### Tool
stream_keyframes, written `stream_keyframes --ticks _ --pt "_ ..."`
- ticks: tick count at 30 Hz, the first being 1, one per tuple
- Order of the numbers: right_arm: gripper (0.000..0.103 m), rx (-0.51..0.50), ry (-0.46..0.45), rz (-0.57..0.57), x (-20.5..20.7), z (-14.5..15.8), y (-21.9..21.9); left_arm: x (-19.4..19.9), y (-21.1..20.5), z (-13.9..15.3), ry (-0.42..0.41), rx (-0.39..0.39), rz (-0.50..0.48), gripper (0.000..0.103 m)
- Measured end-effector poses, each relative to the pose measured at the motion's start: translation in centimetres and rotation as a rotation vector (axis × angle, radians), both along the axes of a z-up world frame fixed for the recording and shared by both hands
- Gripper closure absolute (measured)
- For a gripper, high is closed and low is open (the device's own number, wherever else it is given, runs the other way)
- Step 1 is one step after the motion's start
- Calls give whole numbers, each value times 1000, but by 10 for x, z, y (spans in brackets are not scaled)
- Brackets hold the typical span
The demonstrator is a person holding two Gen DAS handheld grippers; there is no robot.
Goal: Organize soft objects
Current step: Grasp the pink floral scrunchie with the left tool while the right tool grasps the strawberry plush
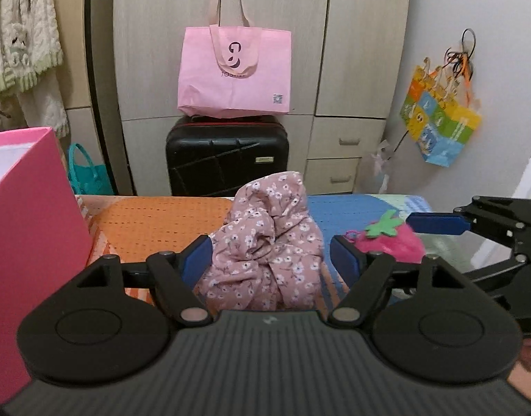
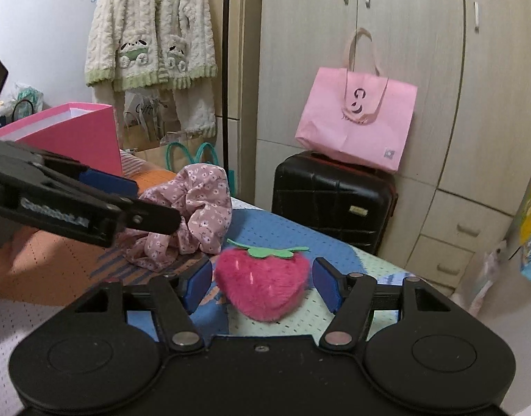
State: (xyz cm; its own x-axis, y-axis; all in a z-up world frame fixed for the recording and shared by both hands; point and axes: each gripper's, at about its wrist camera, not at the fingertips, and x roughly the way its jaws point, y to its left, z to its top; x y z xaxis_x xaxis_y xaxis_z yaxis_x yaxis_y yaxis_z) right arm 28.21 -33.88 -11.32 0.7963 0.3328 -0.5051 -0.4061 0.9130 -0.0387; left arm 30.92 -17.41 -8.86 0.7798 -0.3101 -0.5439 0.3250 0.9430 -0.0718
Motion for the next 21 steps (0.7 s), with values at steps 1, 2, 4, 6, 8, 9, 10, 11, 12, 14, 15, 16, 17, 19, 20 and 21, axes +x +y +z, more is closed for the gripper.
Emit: stream_keyframes --ticks 1,2,4,6,8,9,10,11,12,14,15,16,17,19,20,21 --pt "33 2 12 14 3 -2 0 1 -2 -2 -14 20 10 29" --pt "32 8 24 25 6 -4 0 1 -3 -4 -27 40 14 28" --pt "31 22 36 21 11 -7 -1 3 -6 -8 -26 67 2 25" --pt "31 33 48 8 16 -11 -3 6 -9 -13 -3 78 5 25" --pt "31 52 56 5 18 -14 -5 9 -11 -20 12 89 17 25" --pt "31 57 61 1 19 -15 -6 10 -12 -23 15 96 25 25" --pt "32 57 67 -16 20 -16 -6 11 -12 -26 17 106 33 25" --pt "32 58 66 -19 20 -16 -6 11 -12 -26 21 103 36 25" --pt "32 61 63 -17 19 -16 -6 11 -10 -26 21 94 37 25" --pt "33 63 56 -12 19 -16 -6 13 -8 -26 27 81 49 25" --pt "35 62 56 -13 19 -16 -5 13 -7 -26 29 81 51 28" --pt "39 58 59 -17 20 -16 -4 13 -8 -27 26 88 59 36" --pt "40 54 63 -22 20 -17 -4 13 -8 -26 21 100 63 40" --pt "43 43 66 -27 20 -19 -3 11 -8 -26 13 111 59 58" --pt "44 32 64 -29 20 -19 -2 11 -8 -25 13 110 57 62" --pt "45 27 61 -33 19 -19 0 10 -7 -25 13 109 55 72"
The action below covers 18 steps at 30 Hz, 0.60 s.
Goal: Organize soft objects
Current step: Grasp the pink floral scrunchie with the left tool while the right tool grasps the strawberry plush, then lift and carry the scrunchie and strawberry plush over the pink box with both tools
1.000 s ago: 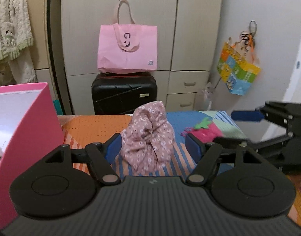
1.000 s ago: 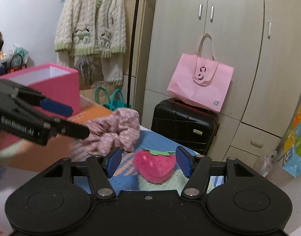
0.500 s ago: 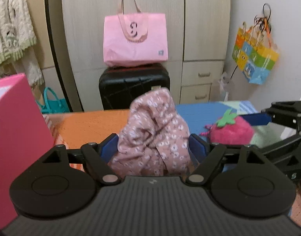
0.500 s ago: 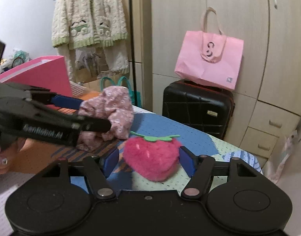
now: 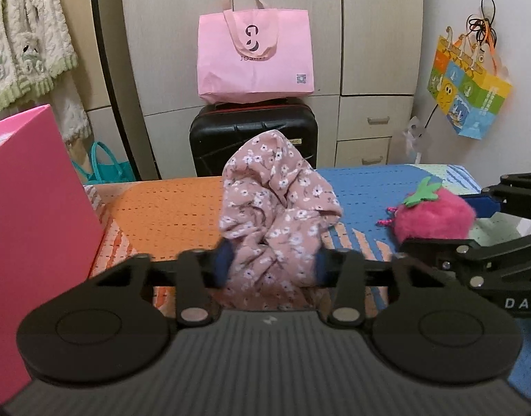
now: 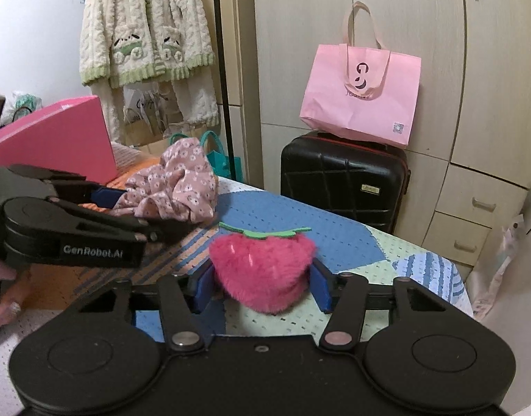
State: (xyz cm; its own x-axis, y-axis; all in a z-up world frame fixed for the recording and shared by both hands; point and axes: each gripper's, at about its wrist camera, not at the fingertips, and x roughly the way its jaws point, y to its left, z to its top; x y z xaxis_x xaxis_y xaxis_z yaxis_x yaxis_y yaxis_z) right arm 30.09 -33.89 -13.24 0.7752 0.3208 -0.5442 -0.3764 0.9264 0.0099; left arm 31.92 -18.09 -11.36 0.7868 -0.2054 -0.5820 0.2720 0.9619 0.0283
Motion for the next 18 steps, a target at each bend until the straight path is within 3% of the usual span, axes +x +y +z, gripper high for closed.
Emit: stream_keyframes --ticks 1,2,4,9,18 --pt "46 0 2 -4 -1 0 1 1 1 1 2 -5 5 85" --pt "47 -1 12 -9 -2 0 3 1 4 2 7 -26 21 89" --pt "47 -5 19 -26 -5 1 6 1 11 7 15 -70 33 90" --pt "48 -11 10 -70 -17 4 11 -17 21 27 -63 -118 38 91" --pt "48 29 30 -116 -41 16 14 -48 33 42 -55 -187 -18 91"
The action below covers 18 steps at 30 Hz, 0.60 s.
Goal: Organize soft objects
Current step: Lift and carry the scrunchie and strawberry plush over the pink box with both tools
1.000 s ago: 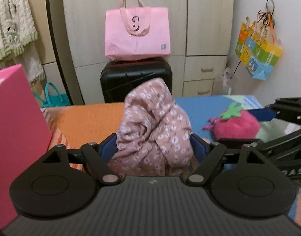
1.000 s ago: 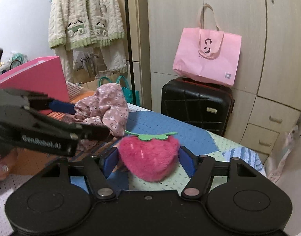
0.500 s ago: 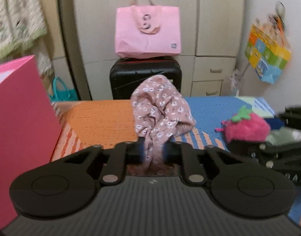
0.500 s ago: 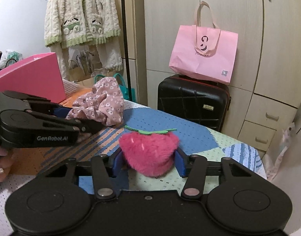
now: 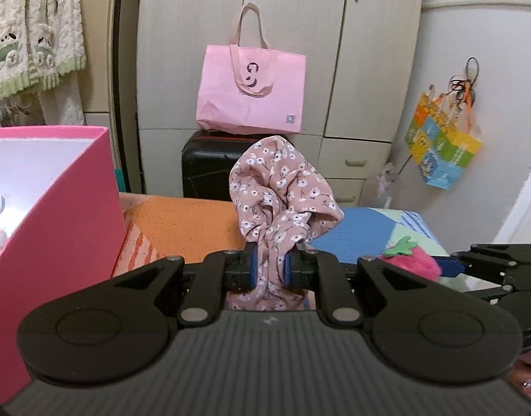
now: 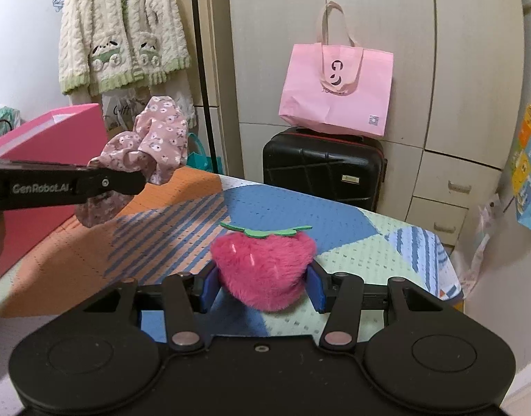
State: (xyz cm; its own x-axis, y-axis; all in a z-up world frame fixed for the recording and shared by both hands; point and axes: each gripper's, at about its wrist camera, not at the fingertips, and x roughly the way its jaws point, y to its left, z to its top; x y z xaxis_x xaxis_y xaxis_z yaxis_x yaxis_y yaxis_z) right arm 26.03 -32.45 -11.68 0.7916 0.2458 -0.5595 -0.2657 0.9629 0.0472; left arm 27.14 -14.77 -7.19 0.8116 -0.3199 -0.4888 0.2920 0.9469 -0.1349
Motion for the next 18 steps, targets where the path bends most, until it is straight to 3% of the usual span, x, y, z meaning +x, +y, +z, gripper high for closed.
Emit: stream_keyframes --ticks 12,18 --pt "48 27 9 -38 -54 18 15 -48 20 11 26 -41 -84 91" --pt "47 73 20 -53 -80 26 16 -72 29 17 87 -67 -176 91"
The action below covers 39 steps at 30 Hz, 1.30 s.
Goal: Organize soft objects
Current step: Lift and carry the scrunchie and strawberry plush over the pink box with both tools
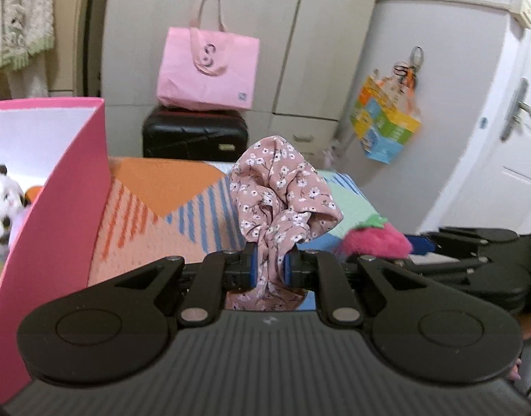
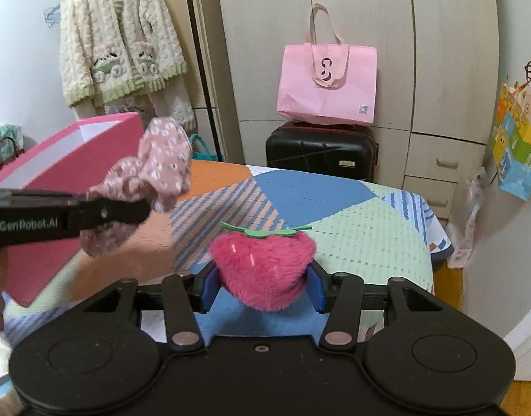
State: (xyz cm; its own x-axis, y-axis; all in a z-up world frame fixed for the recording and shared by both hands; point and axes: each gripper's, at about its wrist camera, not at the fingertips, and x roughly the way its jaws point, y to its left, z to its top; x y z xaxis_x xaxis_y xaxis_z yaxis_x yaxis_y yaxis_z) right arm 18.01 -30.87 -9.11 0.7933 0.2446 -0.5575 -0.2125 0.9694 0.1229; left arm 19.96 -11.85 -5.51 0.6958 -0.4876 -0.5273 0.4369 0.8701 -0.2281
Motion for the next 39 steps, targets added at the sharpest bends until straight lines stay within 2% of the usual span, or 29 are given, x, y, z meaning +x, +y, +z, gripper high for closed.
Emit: stream_keyframes --ticks 9,19,23,30,39 --pt "47 63 -2 13 -41 11 6 -26 24 4 113 -67 -86 91" --pt "47 54 -1 57 -78 27 35 -56 56 6 212 -66 -194 91" --pt "47 74 2 99 -93 36 49 -75 78 18 171 -53 -222 91" --pt "47 116 -19 174 -104 54 81 -101 129 45 62 -67 -215 91" --pt "47 115 -79 262 -96 86 124 -104 177 80 -67 -101 -147 90"
